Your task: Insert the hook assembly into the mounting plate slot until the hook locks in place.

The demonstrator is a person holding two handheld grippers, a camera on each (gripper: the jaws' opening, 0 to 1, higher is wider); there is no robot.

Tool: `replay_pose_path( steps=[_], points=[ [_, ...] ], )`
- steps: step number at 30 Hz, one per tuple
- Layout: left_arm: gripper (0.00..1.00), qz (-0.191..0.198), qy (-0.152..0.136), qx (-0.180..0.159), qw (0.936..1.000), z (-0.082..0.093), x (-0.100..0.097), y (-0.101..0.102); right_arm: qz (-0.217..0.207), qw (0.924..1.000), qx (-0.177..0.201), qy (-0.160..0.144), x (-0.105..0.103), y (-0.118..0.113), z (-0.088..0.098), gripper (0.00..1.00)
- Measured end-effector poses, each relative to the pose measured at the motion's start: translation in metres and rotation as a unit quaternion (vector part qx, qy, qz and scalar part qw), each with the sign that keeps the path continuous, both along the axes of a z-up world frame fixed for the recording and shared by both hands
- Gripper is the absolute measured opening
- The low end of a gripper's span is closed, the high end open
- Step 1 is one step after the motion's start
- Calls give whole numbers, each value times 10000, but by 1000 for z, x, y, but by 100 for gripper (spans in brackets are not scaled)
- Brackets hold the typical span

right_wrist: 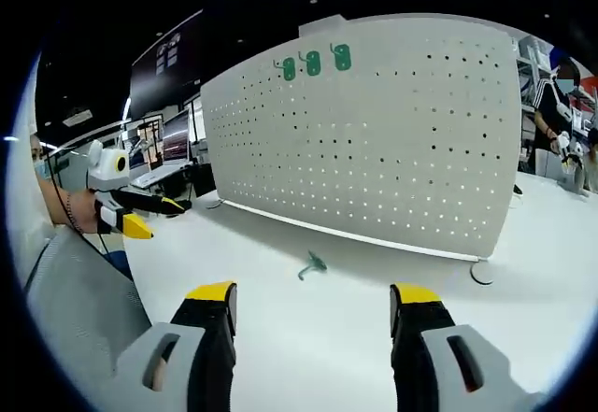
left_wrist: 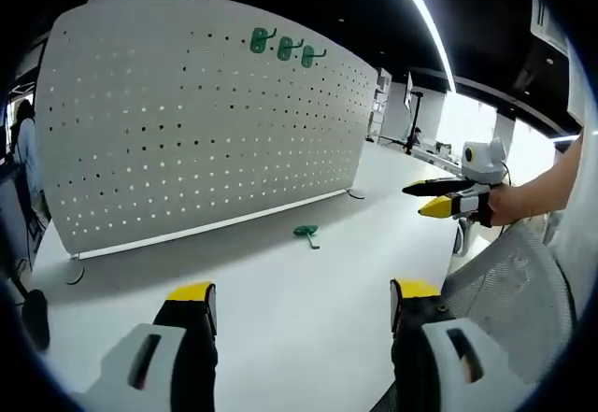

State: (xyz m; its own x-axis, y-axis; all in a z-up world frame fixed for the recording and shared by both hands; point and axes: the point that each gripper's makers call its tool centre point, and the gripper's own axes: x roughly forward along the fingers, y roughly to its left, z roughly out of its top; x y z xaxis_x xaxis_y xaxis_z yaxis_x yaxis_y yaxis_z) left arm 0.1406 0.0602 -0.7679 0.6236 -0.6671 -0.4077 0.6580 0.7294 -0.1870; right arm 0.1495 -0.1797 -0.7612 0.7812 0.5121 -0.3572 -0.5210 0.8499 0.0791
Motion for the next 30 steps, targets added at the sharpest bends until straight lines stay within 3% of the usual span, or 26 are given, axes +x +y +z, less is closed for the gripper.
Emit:
replay_pose_path(
  steps=[9,19,30],
  points=[
    [78,-337,-167,237,9990,8,4,-14,6,10000,-13,41,-1,0,-1,64],
    [79,-894,-297,533,9941,13,26,-37,-6,9999,-40,117,-2,-1,-5,65],
    [79,-1415,-357,879,9854,18,59,-45,41,9997,-112,191,-3,0,-9,65]
  ],
)
